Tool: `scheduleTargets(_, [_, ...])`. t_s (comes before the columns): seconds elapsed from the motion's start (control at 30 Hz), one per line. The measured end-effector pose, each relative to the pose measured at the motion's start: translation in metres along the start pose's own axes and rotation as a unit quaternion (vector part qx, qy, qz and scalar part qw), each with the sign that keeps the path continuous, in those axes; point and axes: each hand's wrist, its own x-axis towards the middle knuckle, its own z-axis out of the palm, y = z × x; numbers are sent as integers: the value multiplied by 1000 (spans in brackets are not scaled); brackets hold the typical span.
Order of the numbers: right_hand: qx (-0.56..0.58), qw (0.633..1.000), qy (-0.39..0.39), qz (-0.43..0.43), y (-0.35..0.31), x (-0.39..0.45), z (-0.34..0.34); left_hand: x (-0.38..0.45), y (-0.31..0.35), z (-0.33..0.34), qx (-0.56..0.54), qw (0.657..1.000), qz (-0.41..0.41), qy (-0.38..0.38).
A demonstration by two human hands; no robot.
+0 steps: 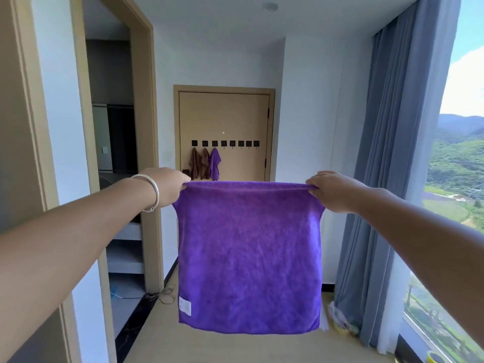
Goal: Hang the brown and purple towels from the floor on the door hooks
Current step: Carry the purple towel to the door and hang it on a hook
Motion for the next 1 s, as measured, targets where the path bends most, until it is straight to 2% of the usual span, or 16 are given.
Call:
scheduleTargets(0.3, [0, 1000, 27, -15, -32, 127, 49, 82, -83, 52, -15, 1000, 1, 10])
scheduleTargets(0.47, [1, 999, 47, -25, -38, 173, 85, 115, -109, 88, 9, 999, 12, 47])
scheduleTargets(0.73, [-12, 999, 37, -36, -21, 244, 149, 182, -121, 155, 48, 997, 38, 47])
scheduleTargets(1.0, [9, 998, 42, -51, 38, 335, 187, 287, -109, 184, 59, 997, 23, 48])
